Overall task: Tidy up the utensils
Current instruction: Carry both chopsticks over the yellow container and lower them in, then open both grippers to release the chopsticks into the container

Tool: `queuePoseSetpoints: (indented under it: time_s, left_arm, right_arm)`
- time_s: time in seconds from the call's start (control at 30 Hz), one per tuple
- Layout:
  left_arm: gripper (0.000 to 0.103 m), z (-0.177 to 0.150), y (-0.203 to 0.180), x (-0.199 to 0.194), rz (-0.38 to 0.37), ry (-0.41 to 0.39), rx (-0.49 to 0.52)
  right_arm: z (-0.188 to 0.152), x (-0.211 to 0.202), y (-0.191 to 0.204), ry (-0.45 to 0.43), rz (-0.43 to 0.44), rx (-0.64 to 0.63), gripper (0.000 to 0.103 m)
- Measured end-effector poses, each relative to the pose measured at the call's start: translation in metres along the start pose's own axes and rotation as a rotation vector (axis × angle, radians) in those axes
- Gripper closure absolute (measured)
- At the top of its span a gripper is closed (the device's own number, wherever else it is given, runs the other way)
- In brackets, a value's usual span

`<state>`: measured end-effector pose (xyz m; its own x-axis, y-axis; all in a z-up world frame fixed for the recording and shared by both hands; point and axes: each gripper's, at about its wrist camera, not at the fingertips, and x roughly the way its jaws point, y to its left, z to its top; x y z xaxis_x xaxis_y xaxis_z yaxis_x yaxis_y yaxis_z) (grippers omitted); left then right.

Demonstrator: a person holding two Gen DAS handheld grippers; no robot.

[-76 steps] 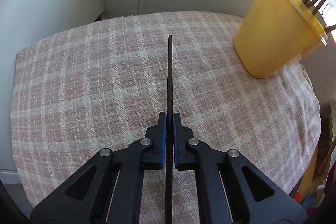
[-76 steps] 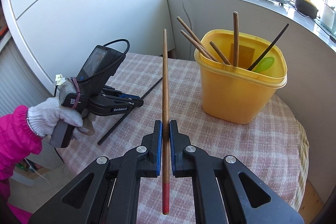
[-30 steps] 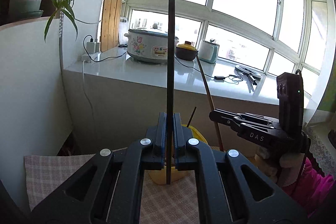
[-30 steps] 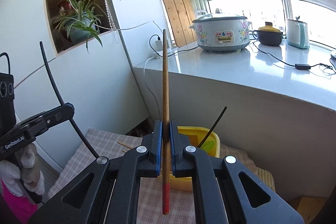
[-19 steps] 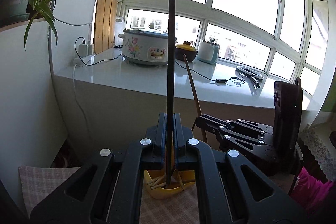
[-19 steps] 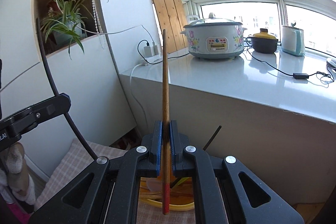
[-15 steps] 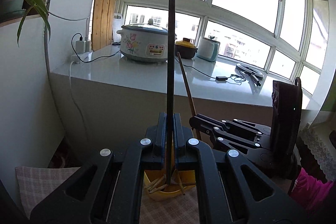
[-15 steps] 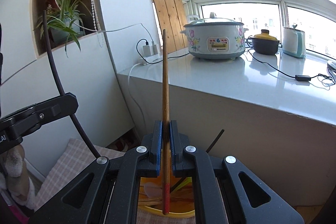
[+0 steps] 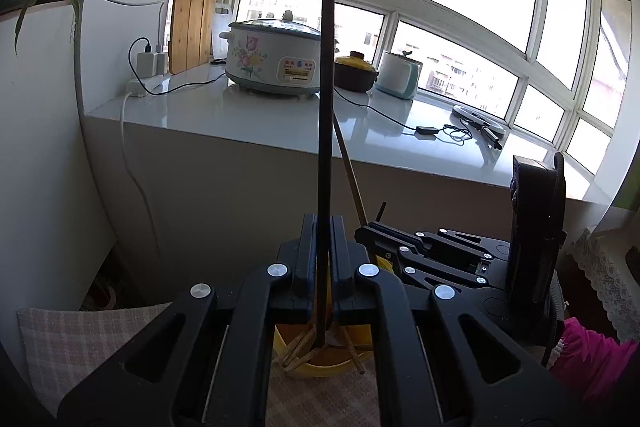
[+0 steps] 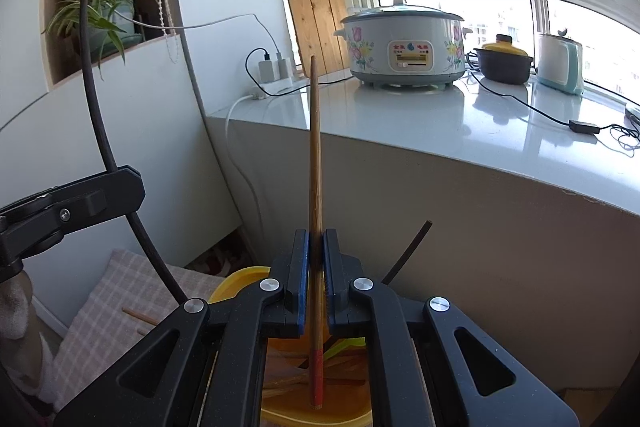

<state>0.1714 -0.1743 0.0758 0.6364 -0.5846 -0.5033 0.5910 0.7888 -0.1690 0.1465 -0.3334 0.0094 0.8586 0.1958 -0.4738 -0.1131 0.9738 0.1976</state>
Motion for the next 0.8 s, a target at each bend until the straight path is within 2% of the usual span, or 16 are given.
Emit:
queuePoseSetpoints:
  time_s: [0.4, 0.47, 0.5, 0.53, 0.8]
  left_arm:
    - [0.099, -0.02, -0.007, -0.012, -0.001, 0.014, -0.006]
    - [0.095, -0.025, -0.01, -0.02, -0.005, 0.007, -0.004]
    - [0.088, -0.027, -0.012, -0.025, -0.004, 0.002, -0.005]
    - [0.085, -0.029, -0.013, -0.031, -0.005, -0.006, -0.004]
    - [0.08, -0.054, -0.03, -0.078, 0.004, -0.055, 0.013]
  right_arm:
    - [-0.018, -0.019, -0.01, 0.084, 0.017, 0.018, 0.097]
    - [-0.021, -0.028, -0.011, 0.085, 0.019, 0.03, 0.097]
    - [-0.022, -0.034, -0.012, 0.08, 0.024, 0.034, 0.097]
    - [-0.024, -0.041, -0.011, 0.074, 0.028, 0.034, 0.097]
    - [-0.042, -0.082, -0.003, 0.041, 0.02, 0.035, 0.097]
